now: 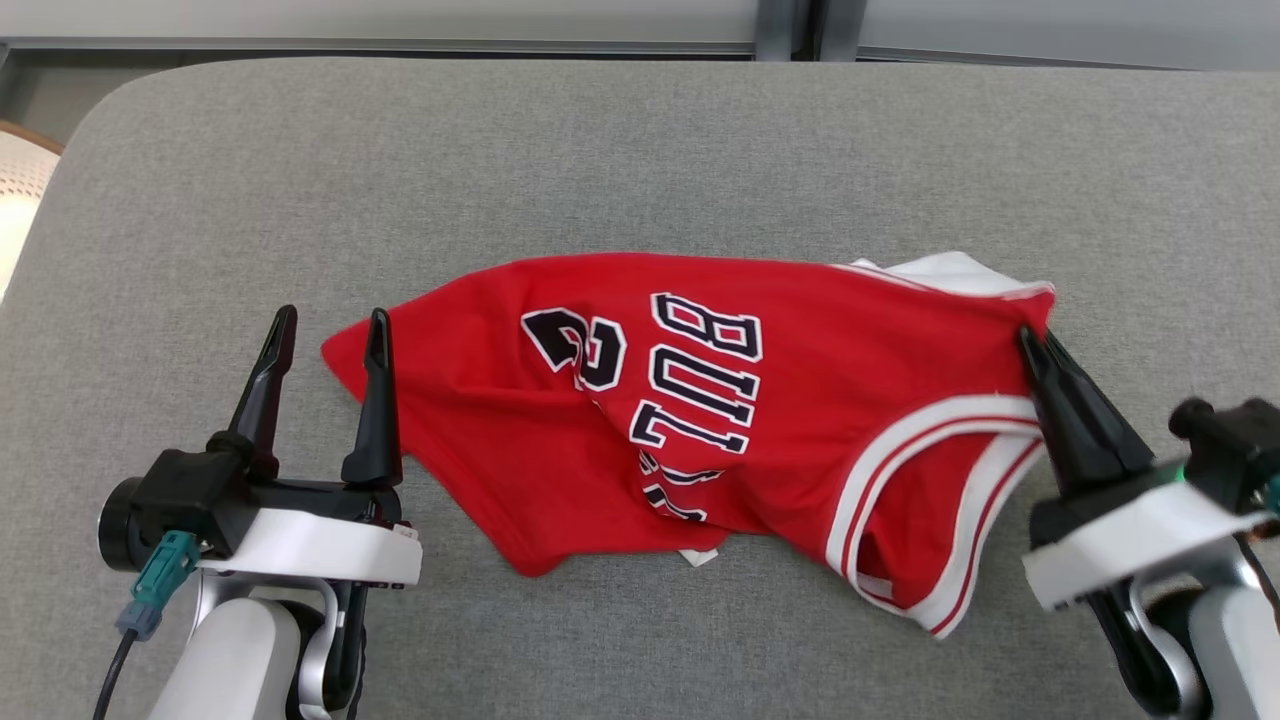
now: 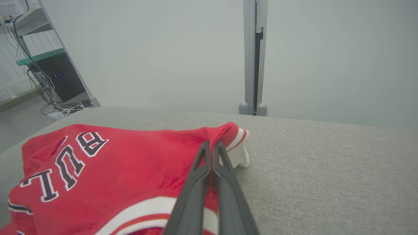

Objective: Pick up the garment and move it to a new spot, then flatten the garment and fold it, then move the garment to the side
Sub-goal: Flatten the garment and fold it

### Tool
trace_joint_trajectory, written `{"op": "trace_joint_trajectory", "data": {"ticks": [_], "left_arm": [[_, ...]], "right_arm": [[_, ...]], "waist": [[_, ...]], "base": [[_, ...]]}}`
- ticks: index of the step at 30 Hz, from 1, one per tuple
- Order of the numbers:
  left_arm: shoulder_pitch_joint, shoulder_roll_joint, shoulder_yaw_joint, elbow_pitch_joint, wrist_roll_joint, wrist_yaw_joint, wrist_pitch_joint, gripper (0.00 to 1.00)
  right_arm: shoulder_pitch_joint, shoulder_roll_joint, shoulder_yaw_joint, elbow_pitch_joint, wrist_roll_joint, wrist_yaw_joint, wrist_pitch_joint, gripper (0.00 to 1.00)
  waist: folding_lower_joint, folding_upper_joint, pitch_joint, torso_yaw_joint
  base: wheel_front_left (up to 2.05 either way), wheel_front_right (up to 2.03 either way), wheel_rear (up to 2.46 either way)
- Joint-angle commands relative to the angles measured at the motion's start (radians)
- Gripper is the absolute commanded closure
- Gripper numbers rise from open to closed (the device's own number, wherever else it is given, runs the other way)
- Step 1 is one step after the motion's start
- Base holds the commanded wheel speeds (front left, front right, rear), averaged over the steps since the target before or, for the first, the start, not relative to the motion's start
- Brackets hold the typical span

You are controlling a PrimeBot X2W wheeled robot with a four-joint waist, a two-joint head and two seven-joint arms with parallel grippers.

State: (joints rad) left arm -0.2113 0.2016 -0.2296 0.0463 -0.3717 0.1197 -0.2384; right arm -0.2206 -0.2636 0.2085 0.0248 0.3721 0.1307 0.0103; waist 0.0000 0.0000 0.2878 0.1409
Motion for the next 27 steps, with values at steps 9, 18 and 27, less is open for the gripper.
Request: {"op": "trace_joint_trajectory", "data": {"ticks": [9,18,27], "left_arm": [[-0.007,0.014,0.0,0.008,-0.014,-0.001,0.006,0.0],[0.02,0.02,-0.002,0.018,-0.022,0.012,0.017,0.0],[0.076,0.032,0.002,0.029,-0.032,0.031,0.039,0.0]], "right_arm": [[0.274,0.05,-0.062,-0.025,-0.005,0.0,0.146,1.0],[0.346,0.116,-0.087,0.134,0.031,-0.002,0.13,0.71],[0.287,0.112,-0.159,-0.007,-0.011,0.0,-0.007,0.0]], "waist": [[0.0,0.0,-0.006,-0.021],[0.0,0.0,-0.032,-0.03],[0.0,0.0,-0.087,-0.047]], "base": [[0.0,0.0,0.0],[0.0,0.0,0.0],[0.0,0.0,0.0]]}}
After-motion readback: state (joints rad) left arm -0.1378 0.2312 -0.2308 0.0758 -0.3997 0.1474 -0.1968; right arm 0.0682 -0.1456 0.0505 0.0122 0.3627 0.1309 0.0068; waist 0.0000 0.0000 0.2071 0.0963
